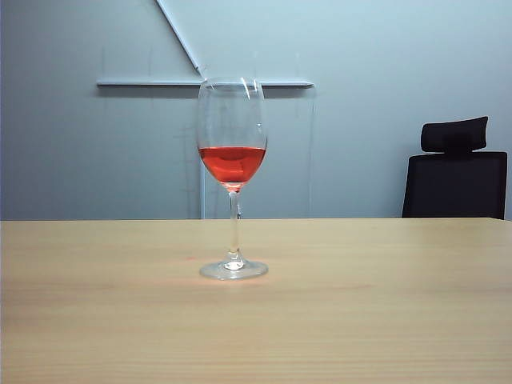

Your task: Gently pick up the goblet, rotate it counterclockwise for two full turns (viewing from above), and then place it back on the table.

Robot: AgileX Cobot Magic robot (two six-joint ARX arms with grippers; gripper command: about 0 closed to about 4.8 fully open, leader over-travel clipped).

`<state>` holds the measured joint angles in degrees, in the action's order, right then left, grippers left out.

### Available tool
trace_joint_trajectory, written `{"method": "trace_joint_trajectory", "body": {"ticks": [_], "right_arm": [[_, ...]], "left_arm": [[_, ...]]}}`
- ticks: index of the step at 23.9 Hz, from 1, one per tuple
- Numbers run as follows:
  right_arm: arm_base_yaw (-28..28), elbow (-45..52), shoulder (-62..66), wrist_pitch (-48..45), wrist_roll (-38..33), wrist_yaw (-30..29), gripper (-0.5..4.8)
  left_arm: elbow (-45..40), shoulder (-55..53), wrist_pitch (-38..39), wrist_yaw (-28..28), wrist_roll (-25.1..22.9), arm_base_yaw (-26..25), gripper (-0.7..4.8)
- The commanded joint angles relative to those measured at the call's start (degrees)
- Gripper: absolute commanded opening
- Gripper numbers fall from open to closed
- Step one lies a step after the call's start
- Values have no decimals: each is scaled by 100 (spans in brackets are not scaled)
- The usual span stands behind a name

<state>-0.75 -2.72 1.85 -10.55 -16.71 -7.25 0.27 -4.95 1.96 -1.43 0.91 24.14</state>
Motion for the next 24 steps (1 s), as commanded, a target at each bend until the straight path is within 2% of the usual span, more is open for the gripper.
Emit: {"method": "trace_joint_trajectory", "body": {"ticks": [1,4,5,8,10,11,12,13,17,20,24], "right_arm": [[-24,-369,522,-177,-20,-365,-5],[-144,-741,1300,-238,122,-603,-5],[-286,-964,1930,-389,385,-841,5],[-855,-1464,3526,-684,1003,-1224,177],[-1220,-1685,4286,-839,1276,-1237,257],[-1593,-1878,4992,-1045,1532,-1237,335],[-1814,-1996,5436,-1215,1661,-1237,363],[-2173,-2190,6196,-1596,1864,-1220,371],[-2533,-2500,7517,-2538,1974,-1222,370],[-2649,-2826,8894,-3759,1974,-1274,369],[-2653,-2968,9578,-4588,1971,-1558,369]], "left_arm": [[24,-7,-70,17,-4,271,-5],[24,-9,-74,20,-4,396,-5],[24,-33,-70,17,-7,407,-5],[24,-31,-72,17,-4,411,-5],[24,-33,-72,17,-4,411,-5],[24,-31,-72,17,-4,411,-5],[24,-31,-74,17,-4,411,-5],[24,-31,-72,15,-4,411,-5],[24,-31,-72,17,-4,411,-5],[24,-31,-72,17,-4,411,-5],[24,-31,-74,17,-4,411,-5]]}}
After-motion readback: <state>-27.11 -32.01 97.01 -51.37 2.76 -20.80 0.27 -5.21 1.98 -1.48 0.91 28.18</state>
